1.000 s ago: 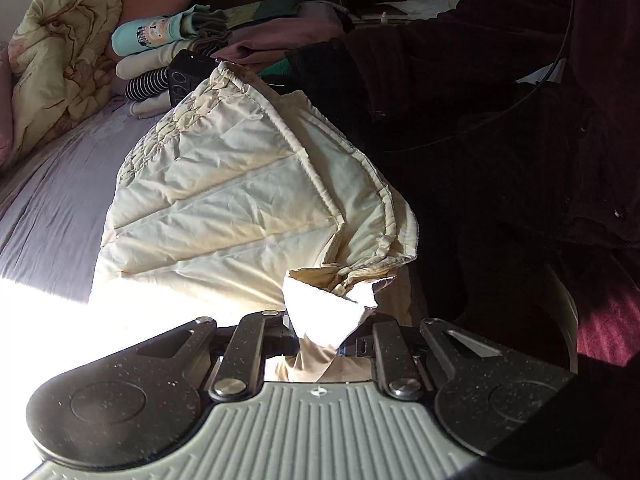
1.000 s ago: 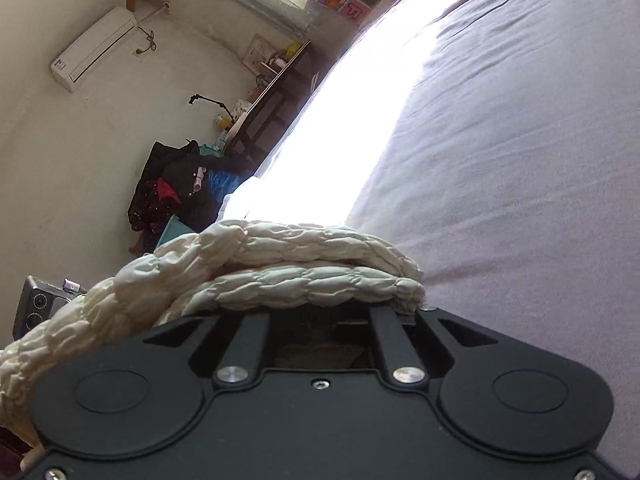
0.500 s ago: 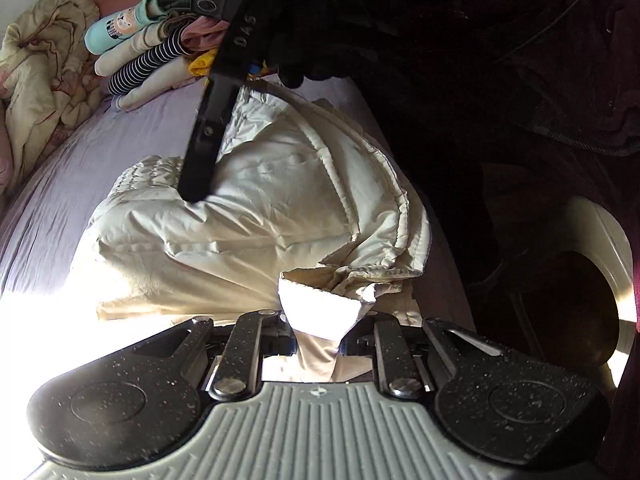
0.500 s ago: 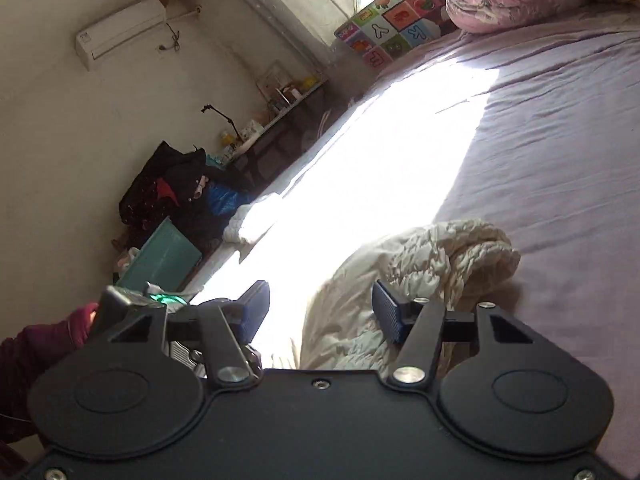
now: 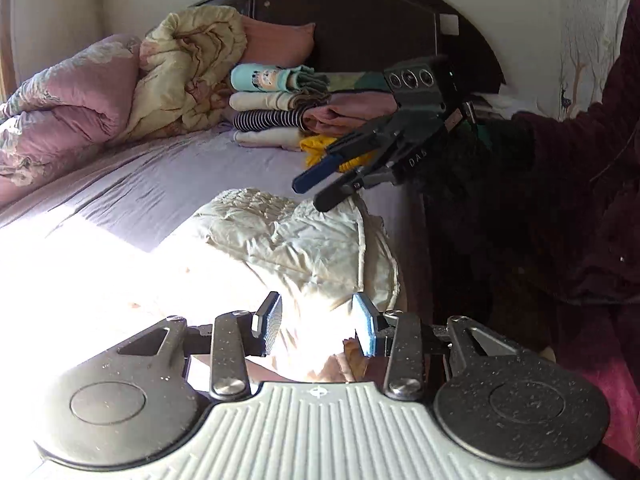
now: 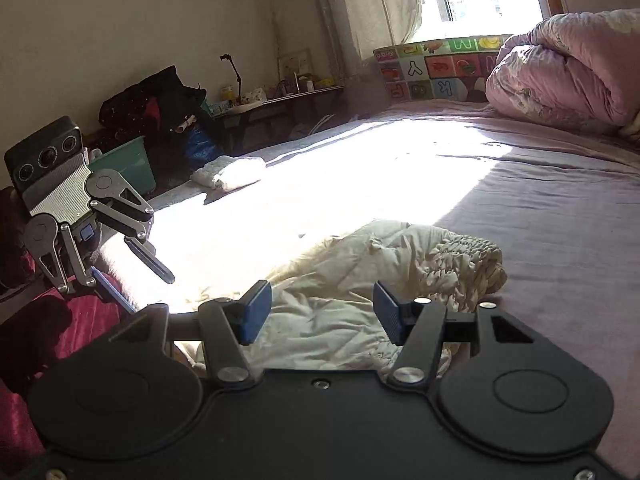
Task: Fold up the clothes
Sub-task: 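Grasp the folded jacket bundle with both grippers from opposite sides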
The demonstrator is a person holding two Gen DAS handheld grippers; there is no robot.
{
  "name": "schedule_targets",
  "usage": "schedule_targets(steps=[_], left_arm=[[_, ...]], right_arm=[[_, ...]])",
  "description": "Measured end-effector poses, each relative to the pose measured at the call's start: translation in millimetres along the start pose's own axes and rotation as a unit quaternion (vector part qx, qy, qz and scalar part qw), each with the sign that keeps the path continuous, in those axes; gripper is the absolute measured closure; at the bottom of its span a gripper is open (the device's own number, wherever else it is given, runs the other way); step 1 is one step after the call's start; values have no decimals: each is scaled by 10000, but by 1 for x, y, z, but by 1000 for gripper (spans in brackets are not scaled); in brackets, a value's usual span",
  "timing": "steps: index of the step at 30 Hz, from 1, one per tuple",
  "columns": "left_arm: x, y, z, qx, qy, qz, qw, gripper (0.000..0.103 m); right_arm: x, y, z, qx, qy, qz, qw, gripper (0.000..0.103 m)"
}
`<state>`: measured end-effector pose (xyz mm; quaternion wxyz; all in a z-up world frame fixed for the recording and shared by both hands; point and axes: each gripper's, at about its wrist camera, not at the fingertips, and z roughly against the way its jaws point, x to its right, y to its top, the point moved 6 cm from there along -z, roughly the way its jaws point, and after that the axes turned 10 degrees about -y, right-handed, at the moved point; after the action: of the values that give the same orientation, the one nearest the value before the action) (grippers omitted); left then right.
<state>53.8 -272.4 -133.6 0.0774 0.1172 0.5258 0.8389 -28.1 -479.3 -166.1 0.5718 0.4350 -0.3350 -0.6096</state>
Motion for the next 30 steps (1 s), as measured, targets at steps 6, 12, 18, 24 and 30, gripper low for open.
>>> schedule_targets(steps=[6, 12, 18, 24, 30], left_arm=[[-58, -30, -49, 833, 403, 1378, 9861, 66], [-47, -60, -62, 327, 857, 1392, 9860, 65], [-31, -58, -49, 500, 760, 1100, 9898, 59], [-34, -61, -55, 450, 844, 1167, 9885, 58], [-57, -65, -16, 1418, 975, 2473, 9535, 35]], right_arm=[[1, -37, -21, -770, -157, 297, 9965, 45], [5, -57, -17, -734, -255, 426, 9961, 45], [-25, -34, 12, -156, -254, 751, 9967, 41], [-25, -58, -17, -888, -396, 833, 9918, 37], [-16, -43, 18, -367, -189, -199, 9990, 34]])
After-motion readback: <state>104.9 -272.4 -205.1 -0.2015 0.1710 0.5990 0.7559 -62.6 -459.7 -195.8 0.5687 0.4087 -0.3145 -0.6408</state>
